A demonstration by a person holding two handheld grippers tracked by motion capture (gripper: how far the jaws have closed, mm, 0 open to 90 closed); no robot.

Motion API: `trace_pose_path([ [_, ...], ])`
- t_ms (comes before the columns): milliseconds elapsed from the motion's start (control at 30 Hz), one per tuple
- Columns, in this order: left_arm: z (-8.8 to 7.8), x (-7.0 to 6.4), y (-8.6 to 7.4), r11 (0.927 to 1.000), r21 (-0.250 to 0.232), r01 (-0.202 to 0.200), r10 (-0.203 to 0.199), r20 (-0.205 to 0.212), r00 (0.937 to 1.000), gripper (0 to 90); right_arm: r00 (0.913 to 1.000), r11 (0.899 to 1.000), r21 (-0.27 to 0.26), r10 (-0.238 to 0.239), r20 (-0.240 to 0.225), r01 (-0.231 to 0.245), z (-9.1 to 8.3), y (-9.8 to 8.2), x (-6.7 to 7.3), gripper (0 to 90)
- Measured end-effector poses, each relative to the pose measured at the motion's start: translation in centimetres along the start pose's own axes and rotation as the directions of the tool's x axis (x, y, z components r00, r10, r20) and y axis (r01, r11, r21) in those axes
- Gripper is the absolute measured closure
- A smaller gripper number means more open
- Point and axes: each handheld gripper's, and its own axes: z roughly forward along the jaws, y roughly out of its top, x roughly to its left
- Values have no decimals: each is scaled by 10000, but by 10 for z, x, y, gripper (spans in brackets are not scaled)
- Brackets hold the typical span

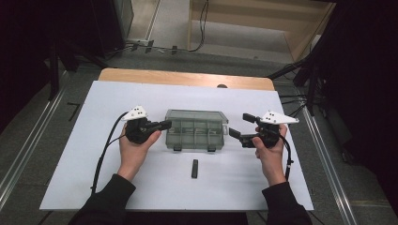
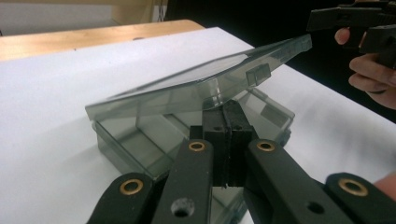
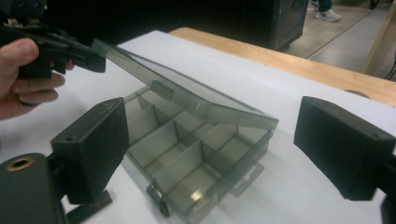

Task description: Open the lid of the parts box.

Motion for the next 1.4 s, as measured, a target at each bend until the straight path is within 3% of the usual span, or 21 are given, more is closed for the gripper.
trace_pose_path([
  [33,1,1,2,10000,-37,-24,24,-16,10000,894,9998,10000,-21,-4,203,5,1,1,0,0],
  [167,4,3,9,9997,-239,-17,16,-25,10000,894,9978,10000,-65,58,662,-54,6,7,-4,0],
  [333,7,7,17,9988,-491,-5,2,-62,10000,894,9978,9998,-136,141,654,-132,13,11,-10,0],
  [400,9,9,23,9976,-681,-108,79,-426,9991,894,9968,9997,-144,226,766,-215,18,10,-12,0],
  [467,10,9,24,9974,-704,-139,108,-453,9989,894,9965,9995,-109,294,786,-287,20,10,-13,0],
  [533,12,11,28,9968,-774,-181,135,-597,9981,894,9935,9975,-359,633,947,-601,25,10,-17,97],
  [567,12,11,28,9968,-774,-181,135,-597,9981,894,9935,9975,-359,633,947,-601,25,10,-17,97],
  [600,12,12,29,9968,-774,-201,152,-634,9979,894,9903,9951,-497,901,1062,-852,28,11,-20,183],
  [833,15,21,34,9944,-1052,-41,-44,-807,9967,893,9901,9968,-394,733,1195,-691,45,13,-21,356],
  [933,16,24,37,9926,-1214,28,-136,-883,9960,893,9906,9948,-654,846,1078,-778,53,15,-24,496],
  [1033,16,26,39,9922,-1247,53,-168,-914,9957,894,9879,9914,-808,1116,1075,-1032,57,15,-27,560],
  [1200,19,30,44,9921,-1254,53,-174,-952,9953,893,9877,9942,-639,945,1247,-870,64,20,-28,610],
  [1400,22,33,45,9926,-1208,91,-205,-942,9953,893,9846,9906,-865,1166,1303,-1059,69,25,-31,664],
])
